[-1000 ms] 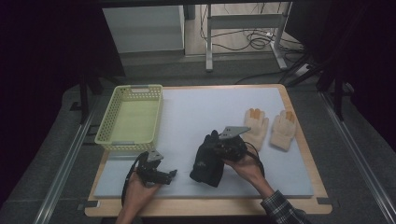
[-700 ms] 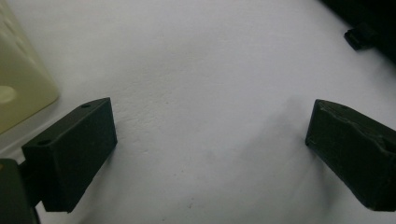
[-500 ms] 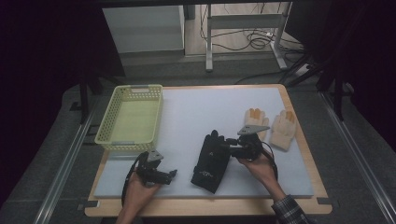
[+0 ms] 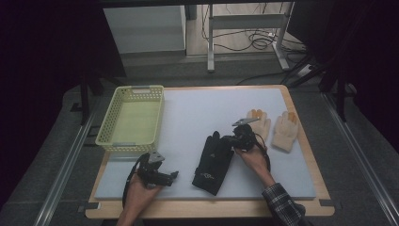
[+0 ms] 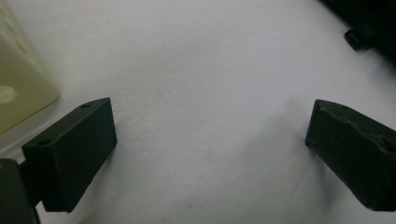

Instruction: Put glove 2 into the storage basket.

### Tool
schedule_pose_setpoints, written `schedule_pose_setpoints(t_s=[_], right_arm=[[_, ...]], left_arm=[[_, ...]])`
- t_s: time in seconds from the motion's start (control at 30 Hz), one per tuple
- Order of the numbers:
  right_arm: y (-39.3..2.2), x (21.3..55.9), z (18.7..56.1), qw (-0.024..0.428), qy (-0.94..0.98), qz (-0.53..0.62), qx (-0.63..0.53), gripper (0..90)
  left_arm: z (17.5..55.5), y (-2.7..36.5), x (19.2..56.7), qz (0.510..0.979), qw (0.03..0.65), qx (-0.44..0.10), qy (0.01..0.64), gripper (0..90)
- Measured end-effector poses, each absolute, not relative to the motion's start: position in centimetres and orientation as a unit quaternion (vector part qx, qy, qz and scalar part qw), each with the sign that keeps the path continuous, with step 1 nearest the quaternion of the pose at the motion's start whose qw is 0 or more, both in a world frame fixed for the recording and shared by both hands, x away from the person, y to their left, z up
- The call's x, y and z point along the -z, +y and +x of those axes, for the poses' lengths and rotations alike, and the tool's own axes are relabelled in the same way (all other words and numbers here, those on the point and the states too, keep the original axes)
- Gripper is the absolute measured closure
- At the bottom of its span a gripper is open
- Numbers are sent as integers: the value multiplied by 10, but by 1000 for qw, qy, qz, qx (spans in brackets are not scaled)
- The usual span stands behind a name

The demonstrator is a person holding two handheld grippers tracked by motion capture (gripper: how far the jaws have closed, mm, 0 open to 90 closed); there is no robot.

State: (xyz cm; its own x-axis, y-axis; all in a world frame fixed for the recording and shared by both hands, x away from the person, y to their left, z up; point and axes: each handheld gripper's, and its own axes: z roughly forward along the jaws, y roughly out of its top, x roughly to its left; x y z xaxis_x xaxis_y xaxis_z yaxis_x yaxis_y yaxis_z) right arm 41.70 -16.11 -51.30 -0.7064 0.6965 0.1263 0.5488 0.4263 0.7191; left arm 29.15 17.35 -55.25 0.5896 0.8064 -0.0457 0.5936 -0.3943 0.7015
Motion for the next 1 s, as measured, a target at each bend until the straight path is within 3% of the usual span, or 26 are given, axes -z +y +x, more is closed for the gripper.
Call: schedule_pose_setpoints(t_s=[0.4, 0.57, 0.77, 1.0], right_arm=[[-141, 473, 417, 142, 829, 336, -425, 878], [-129, 478, 431, 145, 833, 340, -412, 875], [-131, 498, 439, 137, 834, 350, -404, 709], [-158, 487, 406, 134, 833, 332, -422, 717]], left_arm=[[291, 173, 553, 820, 348, -153, 427, 23], [291, 174, 552, 821, 348, -153, 426, 23], [291, 174, 553, 821, 348, -153, 426, 23], [291, 174, 553, 821, 348, -153, 426, 24]])
